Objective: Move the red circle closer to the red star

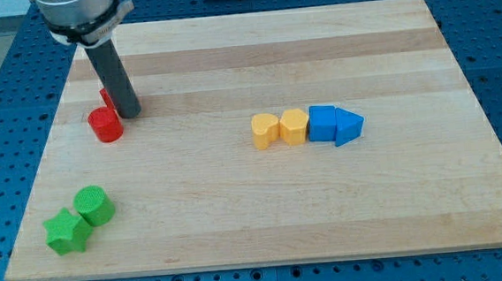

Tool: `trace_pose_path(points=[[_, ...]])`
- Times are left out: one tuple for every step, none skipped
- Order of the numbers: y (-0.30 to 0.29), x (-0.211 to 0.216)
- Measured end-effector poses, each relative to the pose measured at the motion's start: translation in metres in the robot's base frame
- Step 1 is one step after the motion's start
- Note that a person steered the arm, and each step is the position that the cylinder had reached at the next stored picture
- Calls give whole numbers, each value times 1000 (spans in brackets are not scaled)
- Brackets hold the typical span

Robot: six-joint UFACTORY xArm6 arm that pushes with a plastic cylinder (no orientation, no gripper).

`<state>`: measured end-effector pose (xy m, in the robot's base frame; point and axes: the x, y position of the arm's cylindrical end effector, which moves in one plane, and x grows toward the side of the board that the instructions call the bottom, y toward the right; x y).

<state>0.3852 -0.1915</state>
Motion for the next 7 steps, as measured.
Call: trace_pose_path(points=[[0,-30],[0,-31],[14,10],[29,99],[29,113],[-11,111],[-16,111]])
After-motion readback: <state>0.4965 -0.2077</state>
